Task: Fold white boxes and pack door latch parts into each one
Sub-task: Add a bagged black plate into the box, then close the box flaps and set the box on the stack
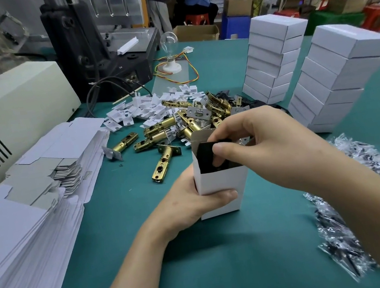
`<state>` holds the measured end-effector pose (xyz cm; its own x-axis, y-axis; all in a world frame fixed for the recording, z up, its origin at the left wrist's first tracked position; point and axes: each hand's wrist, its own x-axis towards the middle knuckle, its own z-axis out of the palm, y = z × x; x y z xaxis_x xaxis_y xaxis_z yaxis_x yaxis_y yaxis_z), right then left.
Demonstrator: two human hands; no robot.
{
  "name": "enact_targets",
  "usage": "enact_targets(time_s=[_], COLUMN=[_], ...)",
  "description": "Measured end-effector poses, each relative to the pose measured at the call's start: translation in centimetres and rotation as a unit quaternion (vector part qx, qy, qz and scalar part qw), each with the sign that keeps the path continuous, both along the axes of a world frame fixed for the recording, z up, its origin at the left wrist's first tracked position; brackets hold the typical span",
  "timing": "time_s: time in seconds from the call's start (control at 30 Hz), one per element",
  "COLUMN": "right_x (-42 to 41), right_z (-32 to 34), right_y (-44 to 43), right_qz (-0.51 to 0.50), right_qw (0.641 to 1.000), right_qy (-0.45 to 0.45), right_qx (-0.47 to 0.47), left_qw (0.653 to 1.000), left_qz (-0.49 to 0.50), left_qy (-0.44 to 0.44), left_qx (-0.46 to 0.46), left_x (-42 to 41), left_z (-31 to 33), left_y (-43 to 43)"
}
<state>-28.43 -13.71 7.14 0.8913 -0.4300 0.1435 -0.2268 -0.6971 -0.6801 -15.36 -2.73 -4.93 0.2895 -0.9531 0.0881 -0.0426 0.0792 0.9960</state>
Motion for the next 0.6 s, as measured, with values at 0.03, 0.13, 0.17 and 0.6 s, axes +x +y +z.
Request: enact_targets(time_s=[0.03, 0.13, 0.17, 0.6], right_x=[0.00, 0.07, 0.06, 0.04], right_z=[0.08, 0.06, -0.01, -0.16], right_y=[0.04, 0.10, 0.10, -0.10], right_qz=[-0.002, -0.008, -0.013, -0.044], right_qw=[1.000, 1.000, 0.999, 0.998], right_qy=[0.000, 0.024, 0.031, 0.022], right_qx=[0.000, 0.014, 0.005, -0.042], left_qw=[1.000, 1.000, 1.000, 0.999], left_qz=[-0.002, -0.003, -0.001, 0.019], left_qy=[0.001, 0.003, 0.005, 0.024], left_qx=[0.001, 0.001, 0.001, 0.033], left_x=[0.01, 0.05, 0.02, 0.14], left_z=[0.03, -0.12, -0.11, -0.34], left_y=[0.00, -0.03, -0.03, -0.11])
